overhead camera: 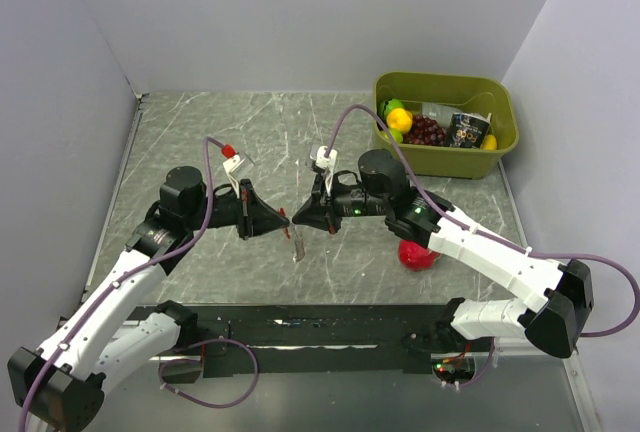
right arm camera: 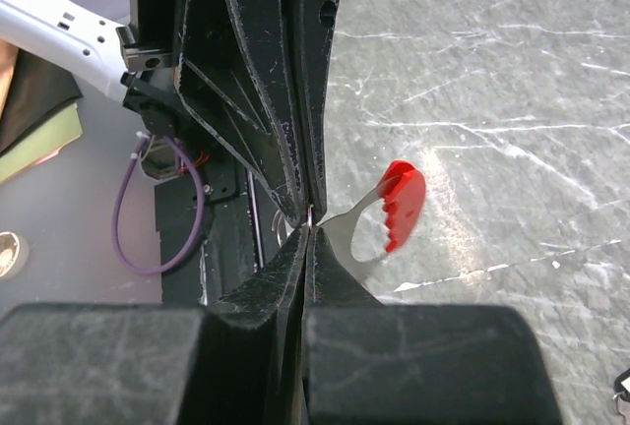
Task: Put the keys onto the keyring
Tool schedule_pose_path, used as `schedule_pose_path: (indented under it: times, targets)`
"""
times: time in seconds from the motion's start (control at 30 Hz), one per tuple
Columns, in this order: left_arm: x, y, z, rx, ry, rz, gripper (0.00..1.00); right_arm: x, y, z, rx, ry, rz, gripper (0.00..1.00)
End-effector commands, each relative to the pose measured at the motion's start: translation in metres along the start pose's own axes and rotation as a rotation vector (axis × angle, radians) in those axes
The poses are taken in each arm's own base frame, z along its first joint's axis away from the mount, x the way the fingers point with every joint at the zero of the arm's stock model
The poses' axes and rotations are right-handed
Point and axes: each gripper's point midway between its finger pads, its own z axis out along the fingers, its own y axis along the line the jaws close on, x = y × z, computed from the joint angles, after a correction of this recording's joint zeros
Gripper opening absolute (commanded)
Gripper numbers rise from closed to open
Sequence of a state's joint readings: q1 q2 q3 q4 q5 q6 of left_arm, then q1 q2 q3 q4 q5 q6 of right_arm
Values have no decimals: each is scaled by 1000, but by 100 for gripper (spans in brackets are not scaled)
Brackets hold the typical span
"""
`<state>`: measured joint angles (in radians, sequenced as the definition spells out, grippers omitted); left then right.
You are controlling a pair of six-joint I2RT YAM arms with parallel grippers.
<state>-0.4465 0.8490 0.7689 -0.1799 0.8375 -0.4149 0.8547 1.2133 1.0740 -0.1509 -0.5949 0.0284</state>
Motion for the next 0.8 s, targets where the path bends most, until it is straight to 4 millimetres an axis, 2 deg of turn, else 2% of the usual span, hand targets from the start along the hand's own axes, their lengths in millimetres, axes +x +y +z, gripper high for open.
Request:
schedule_pose_path:
  times: [0.0, 0.3, 0.33, 0.37, 0.4, 0.47, 0.5, 0.53, 0.57, 0.6, 0.63, 0.67, 0.77]
  targets:
    - [-20, -6, 1, 19, -78, 34, 1, -39, 15, -10, -36, -110, -49, 0]
    - [-27, -20, -2, 81, -172, 28, 1, -45, 17, -7, -58, -139, -17, 0]
    - [-28, -20, -2, 83, -177, 31, 1, -45, 16, -7, -50, -139, -10, 3]
    - [-29, -21, -3, 82, -184, 31, 1, -45, 14, -8, -43, -139, -5, 10]
    - [-30, -21, -4, 80, -193, 34, 1, -48, 13, -9, -38, -146, -2, 28]
    - [-33, -23, -6, 80, -218, 42, 1, -49, 4, -16, 7, -171, 35, 49]
    - [-33, -24, -6, 81, -228, 44, 1, -56, 0, -21, 29, -211, 37, 63]
    - [-31, -23, -6, 82, -233, 35, 1, -63, -11, -32, 87, -256, 75, 70]
    - [-36, -26, -9, 86, -258, 55, 1, -56, -16, -36, 105, -264, 99, 75]
    - [-36, -26, -9, 88, -264, 56, 1, -66, -17, -43, 110, -319, 87, 83]
    - [-36, -26, -10, 86, -272, 56, 1, -73, -13, -54, 108, -368, 98, 86]
    - [-37, -28, -11, 91, -282, 66, 1, -65, -21, -59, 127, -379, 118, 89]
    - [-39, -31, -14, 91, -303, 77, 1, -74, -12, -72, 89, -438, 102, 95]
